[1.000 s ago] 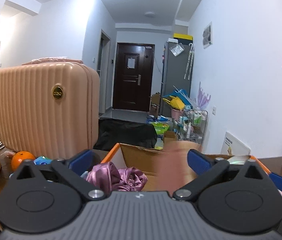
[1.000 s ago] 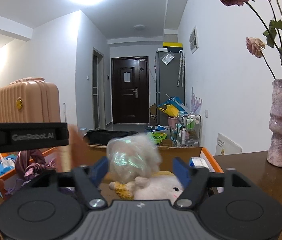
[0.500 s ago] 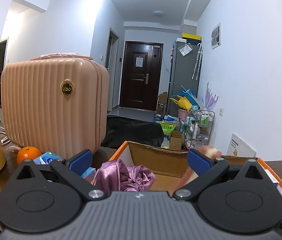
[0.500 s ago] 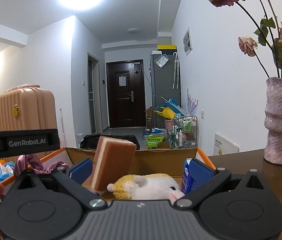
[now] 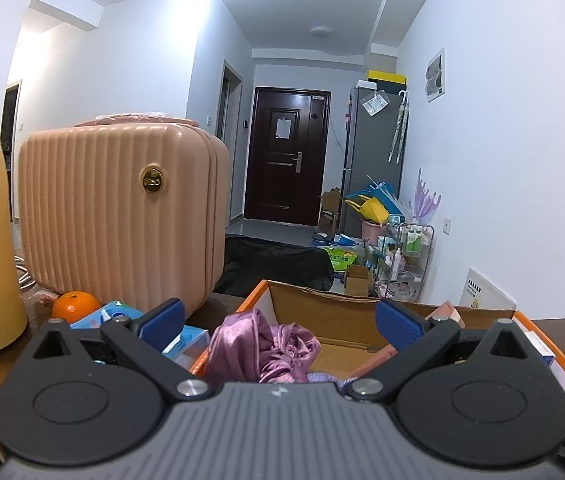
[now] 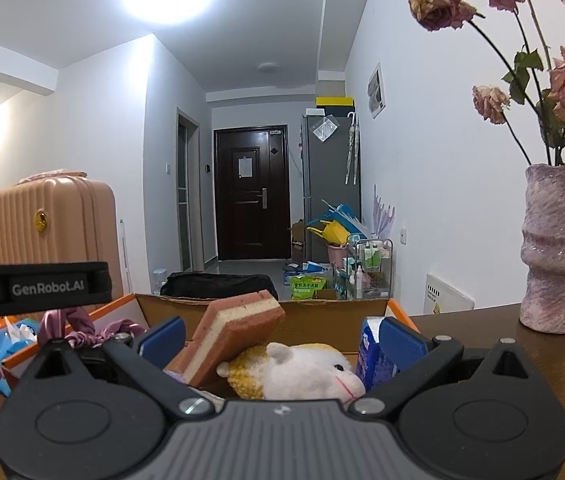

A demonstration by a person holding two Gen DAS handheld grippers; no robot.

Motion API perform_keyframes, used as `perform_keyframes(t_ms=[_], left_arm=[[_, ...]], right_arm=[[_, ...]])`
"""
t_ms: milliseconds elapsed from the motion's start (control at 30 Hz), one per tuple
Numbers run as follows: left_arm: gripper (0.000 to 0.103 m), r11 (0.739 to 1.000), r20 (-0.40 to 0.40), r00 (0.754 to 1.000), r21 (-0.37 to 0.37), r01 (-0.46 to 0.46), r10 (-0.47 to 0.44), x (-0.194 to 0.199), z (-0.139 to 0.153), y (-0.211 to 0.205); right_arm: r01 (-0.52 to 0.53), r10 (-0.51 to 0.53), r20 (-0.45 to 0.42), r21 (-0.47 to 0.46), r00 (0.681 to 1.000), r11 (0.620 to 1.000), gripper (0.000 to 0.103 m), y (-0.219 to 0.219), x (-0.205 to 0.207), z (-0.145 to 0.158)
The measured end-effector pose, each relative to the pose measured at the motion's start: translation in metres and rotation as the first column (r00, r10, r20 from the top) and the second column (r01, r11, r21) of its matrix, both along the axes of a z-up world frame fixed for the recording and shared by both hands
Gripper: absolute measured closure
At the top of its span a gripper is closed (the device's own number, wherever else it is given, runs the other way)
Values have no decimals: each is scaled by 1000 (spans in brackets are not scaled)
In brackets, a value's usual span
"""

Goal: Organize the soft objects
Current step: 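Withdraw both open grippers from the box back toward the table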

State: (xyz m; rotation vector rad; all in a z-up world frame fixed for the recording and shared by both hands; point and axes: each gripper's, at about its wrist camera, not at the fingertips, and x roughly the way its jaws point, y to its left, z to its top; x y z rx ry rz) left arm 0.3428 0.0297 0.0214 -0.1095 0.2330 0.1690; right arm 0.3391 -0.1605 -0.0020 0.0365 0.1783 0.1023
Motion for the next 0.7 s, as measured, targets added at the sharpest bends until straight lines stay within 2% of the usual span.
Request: perform_keyframes(t_ms=[400,700], left_arm=[[0,1000,22,1000,5,-3,3,-35,8,6],[0,1000,16,1000,2,-3,3,-59,8,9]], right_arm=[[20,-20,64,-7,998,1000,0,-7,-38,12],[18,-17,46,-13,999,1000,0,-12,-59,13]])
